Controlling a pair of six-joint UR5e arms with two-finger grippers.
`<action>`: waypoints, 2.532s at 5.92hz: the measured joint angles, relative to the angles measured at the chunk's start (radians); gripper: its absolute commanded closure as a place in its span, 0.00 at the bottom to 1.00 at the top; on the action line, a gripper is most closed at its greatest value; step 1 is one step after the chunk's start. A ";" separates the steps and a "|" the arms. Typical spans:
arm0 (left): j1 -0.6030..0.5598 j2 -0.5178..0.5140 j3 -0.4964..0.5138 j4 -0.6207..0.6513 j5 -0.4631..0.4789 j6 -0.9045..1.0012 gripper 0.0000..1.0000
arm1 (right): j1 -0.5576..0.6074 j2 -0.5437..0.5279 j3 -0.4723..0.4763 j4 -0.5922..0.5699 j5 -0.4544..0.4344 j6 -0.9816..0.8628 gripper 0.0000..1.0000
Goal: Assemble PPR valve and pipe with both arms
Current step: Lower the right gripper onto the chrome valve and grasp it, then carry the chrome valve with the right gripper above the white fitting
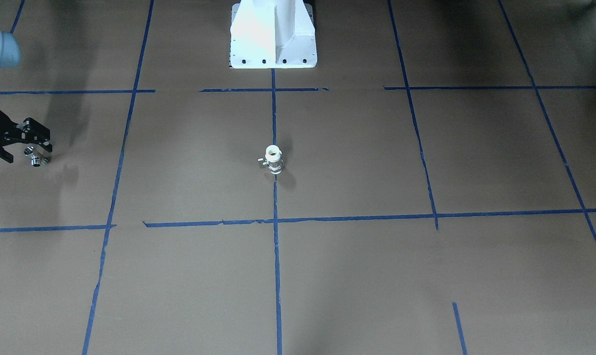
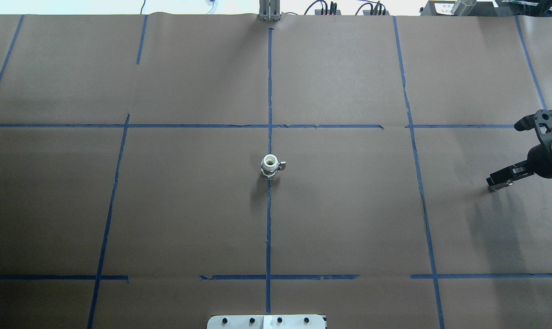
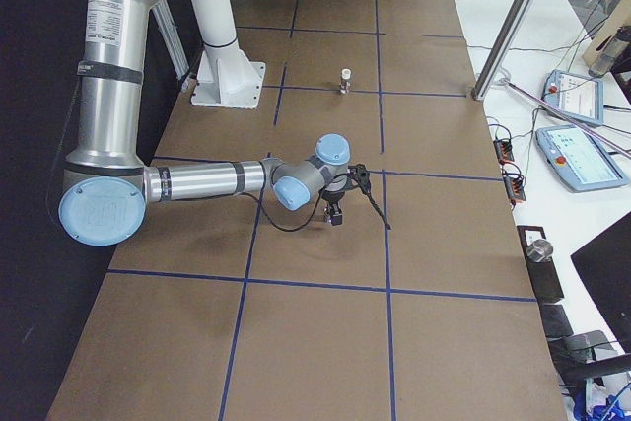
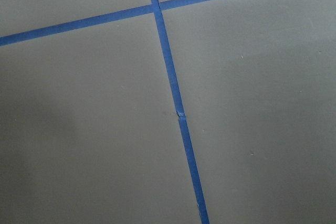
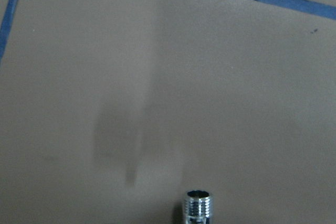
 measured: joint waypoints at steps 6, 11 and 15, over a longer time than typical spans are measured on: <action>0.000 -0.004 0.003 0.000 0.000 -0.002 0.00 | -0.009 -0.017 0.006 0.000 -0.016 0.006 0.98; 0.000 0.005 -0.007 0.003 0.009 -0.056 0.00 | -0.031 0.185 0.203 -0.318 -0.013 0.173 0.98; 0.000 0.008 -0.048 0.015 0.075 -0.123 0.00 | -0.259 0.653 0.273 -0.744 -0.129 0.585 1.00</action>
